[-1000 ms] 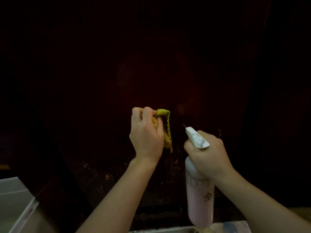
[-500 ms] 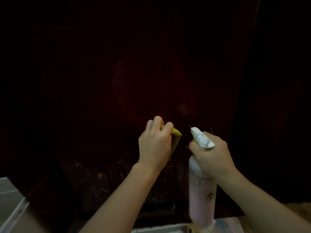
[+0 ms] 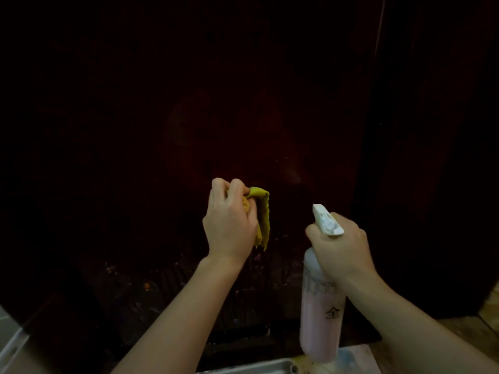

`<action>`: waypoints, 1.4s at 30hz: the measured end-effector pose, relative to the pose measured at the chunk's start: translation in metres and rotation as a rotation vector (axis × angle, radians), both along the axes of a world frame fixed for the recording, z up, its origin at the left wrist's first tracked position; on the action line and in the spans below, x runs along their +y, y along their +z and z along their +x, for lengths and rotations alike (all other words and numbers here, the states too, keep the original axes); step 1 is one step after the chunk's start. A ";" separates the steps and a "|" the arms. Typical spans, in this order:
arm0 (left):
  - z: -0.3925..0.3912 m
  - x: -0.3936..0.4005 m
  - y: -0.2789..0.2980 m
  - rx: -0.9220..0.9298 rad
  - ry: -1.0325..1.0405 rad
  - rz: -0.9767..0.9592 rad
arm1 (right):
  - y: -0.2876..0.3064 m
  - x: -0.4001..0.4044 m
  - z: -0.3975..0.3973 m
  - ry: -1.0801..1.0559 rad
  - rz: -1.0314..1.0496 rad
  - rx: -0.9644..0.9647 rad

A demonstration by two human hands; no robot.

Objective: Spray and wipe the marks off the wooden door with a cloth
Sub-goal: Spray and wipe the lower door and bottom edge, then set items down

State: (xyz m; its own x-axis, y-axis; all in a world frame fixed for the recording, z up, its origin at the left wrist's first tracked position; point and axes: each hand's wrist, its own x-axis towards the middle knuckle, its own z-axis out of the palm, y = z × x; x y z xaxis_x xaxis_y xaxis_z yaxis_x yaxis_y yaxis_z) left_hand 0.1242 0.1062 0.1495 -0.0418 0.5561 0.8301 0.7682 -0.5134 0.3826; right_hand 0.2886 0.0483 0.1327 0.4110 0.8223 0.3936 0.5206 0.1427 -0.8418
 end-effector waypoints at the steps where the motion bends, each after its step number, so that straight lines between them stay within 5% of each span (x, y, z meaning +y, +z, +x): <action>1: 0.000 0.000 0.000 -0.002 -0.003 0.002 | -0.001 0.000 0.002 0.017 -0.026 0.019; 6: 0.001 -0.001 -0.001 -0.020 -0.006 0.011 | -0.008 -0.002 0.002 0.137 -0.086 0.084; 14: 0.003 -0.001 0.000 -0.011 0.018 0.004 | -0.014 0.000 0.011 -0.099 -0.058 0.036; 19: 0.003 -0.001 0.001 -0.009 0.022 0.004 | -0.010 0.000 0.007 0.045 -0.096 0.056; 27: 0.005 0.001 0.018 -0.080 0.014 0.065 | 0.049 -0.004 -0.016 0.237 0.222 -0.088; 34: 0.015 0.004 0.049 -0.139 0.040 0.167 | 0.044 0.004 -0.020 0.210 0.120 0.000; 37: 0.031 0.009 0.063 -0.029 0.067 0.244 | 0.033 0.008 -0.014 0.128 0.081 0.053; 42: 0.051 0.007 0.002 0.526 -0.053 0.303 | 0.015 0.013 0.006 -0.015 0.031 0.118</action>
State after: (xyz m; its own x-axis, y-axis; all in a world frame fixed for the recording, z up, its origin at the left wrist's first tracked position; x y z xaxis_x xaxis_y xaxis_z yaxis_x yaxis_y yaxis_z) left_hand 0.1753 0.1132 0.1516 0.4378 0.2819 0.8537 0.7851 -0.5825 -0.2103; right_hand 0.2946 0.0618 0.1477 0.4685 0.8037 0.3668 0.4202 0.1625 -0.8928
